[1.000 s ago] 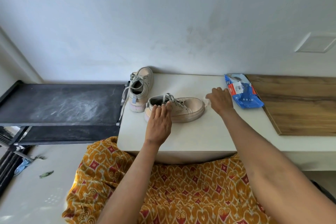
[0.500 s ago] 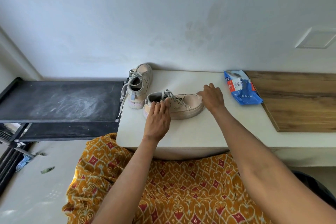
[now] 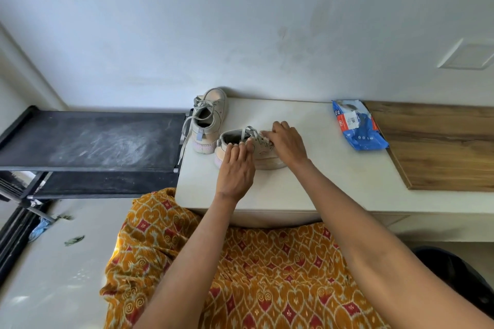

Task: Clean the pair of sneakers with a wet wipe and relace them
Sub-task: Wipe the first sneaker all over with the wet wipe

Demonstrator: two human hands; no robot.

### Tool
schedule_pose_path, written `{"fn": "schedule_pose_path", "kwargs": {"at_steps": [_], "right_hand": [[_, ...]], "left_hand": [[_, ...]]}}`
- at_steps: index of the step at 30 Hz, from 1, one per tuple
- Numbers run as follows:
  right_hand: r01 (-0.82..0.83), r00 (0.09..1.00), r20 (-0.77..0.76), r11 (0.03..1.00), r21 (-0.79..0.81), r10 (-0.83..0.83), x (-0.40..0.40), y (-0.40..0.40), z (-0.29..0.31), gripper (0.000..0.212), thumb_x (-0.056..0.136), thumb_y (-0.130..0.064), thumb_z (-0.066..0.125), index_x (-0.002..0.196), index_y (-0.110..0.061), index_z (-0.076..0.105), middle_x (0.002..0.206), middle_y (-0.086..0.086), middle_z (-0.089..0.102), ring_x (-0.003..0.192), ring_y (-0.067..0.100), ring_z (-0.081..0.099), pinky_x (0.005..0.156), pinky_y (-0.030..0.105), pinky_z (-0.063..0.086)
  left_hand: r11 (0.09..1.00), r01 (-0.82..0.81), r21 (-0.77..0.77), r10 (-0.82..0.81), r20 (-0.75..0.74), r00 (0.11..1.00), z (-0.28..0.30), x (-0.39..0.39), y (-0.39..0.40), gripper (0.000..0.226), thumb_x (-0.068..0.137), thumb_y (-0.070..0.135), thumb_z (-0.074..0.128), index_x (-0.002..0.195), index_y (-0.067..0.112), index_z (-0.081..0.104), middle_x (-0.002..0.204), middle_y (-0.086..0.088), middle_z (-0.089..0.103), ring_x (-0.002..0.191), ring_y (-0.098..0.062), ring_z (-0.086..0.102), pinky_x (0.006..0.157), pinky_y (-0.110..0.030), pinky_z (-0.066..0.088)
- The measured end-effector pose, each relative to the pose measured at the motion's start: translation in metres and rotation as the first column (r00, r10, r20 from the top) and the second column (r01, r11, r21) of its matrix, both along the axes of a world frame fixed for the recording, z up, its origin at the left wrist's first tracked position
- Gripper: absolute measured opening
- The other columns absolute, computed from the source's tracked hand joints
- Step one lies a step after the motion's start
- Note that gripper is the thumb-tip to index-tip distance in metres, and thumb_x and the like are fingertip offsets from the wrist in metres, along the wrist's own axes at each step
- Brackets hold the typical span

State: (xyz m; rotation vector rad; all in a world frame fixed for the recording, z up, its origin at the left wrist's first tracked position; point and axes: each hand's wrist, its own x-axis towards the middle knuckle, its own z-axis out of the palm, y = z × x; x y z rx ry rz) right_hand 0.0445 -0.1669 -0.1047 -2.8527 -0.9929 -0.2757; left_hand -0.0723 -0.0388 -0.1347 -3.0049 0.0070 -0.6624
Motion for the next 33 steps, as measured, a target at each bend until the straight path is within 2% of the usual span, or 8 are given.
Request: {"fn": "schedule_pose_path", "kwargs": {"at_steps": [3,8,14,16,20,26,29,33], "right_hand": [[0.002,0.995,0.100,0.998,-0.061,0.004,0.010,-0.023,0.001,0.035,0.085,-0.012,0.061,0.118,-0.023,0.065,0.097,0.010,0.060,0.096,0.033,0.054,0.075,0.042,0.043],[0.149,0.989,0.032,0.954,-0.260,-0.145,0.033,-0.043,0.018,0.030,0.099,-0.021,0.042,0.119,-0.019,0.064,0.113,0.007,0.057,0.112,0.028,0.045,0.084,0.036,0.036],[0.053,0.998,-0.023,0.999,-0.011,-0.053,0.012,-0.008,0.026,0.040,0.085,-0.005,0.059,0.118,-0.026,0.065,0.102,0.007,0.059,0.102,0.028,0.050,0.078,0.037,0.040],[0.002,1.000,0.010,0.999,-0.053,-0.002,0.002,-0.009,0.014,0.039,0.084,-0.006,0.063,0.117,-0.026,0.066,0.097,0.007,0.059,0.097,0.029,0.052,0.074,0.038,0.041],[0.240,0.967,-0.058,0.965,-0.106,-0.247,0.004,-0.023,0.014,0.033,0.091,-0.026,0.056,0.124,-0.028,0.060,0.111,0.006,0.058,0.110,0.028,0.046,0.084,0.037,0.038],[0.386,0.917,-0.102,0.922,-0.021,-0.386,-0.019,0.002,0.007,0.025,0.091,-0.008,0.047,0.106,-0.011,0.066,0.111,0.010,0.061,0.110,0.030,0.050,0.089,0.037,0.039],[0.249,0.966,-0.064,0.968,-0.026,-0.250,-0.029,-0.009,-0.003,0.026,0.088,-0.004,0.044,0.104,-0.010,0.064,0.115,0.009,0.060,0.112,0.028,0.049,0.095,0.035,0.035],[-0.152,0.985,-0.121,0.945,-0.291,0.122,-0.007,-0.048,0.023,0.035,0.091,-0.009,0.046,0.119,-0.020,0.063,0.118,0.004,0.056,0.114,0.025,0.044,0.087,0.034,0.034]], "left_hand": [[1.000,0.015,0.011,-0.015,0.002,1.000,0.001,0.000,0.002,0.054,0.089,0.019,0.029,0.136,-0.002,0.039,0.112,-0.014,0.054,0.098,-0.030,0.047,0.106,-0.041,0.029],[1.000,0.024,0.016,-0.024,0.013,1.000,-0.001,0.001,0.001,0.054,0.088,0.019,0.029,0.136,-0.003,0.037,0.113,-0.014,0.055,0.098,-0.029,0.045,0.106,-0.040,0.031],[1.000,0.013,0.024,-0.013,0.006,1.000,-0.003,0.002,0.003,0.055,0.087,0.020,0.029,0.137,-0.002,0.037,0.113,-0.013,0.054,0.098,-0.028,0.050,0.106,-0.040,0.035],[0.998,0.028,0.047,-0.029,0.013,0.999,-0.003,0.001,0.004,0.055,0.087,0.020,0.029,0.137,-0.002,0.038,0.114,-0.014,0.054,0.099,-0.028,0.049,0.106,-0.040,0.034],[0.997,0.049,0.056,-0.050,0.014,0.999,-0.003,-0.001,0.005,0.055,0.086,0.019,0.029,0.135,-0.002,0.043,0.113,-0.014,0.056,0.097,-0.028,0.051,0.105,-0.039,0.034],[1.000,0.026,-0.001,-0.026,0.005,1.000,0.002,0.001,0.002,0.056,0.083,0.019,0.033,0.135,-0.002,0.042,0.102,-0.011,0.053,0.089,-0.028,0.049,0.102,-0.039,0.030],[1.000,0.026,0.003,-0.026,0.007,1.000,0.002,0.000,0.002,0.056,0.084,0.020,0.032,0.135,-0.002,0.041,0.103,-0.011,0.053,0.090,-0.028,0.048,0.101,-0.039,0.034],[0.998,0.056,0.037,-0.056,0.010,0.998,0.002,-0.004,0.004,0.055,0.086,0.020,0.029,0.134,-0.002,0.042,0.107,-0.012,0.055,0.093,-0.027,0.051,0.102,-0.040,0.038]]}}
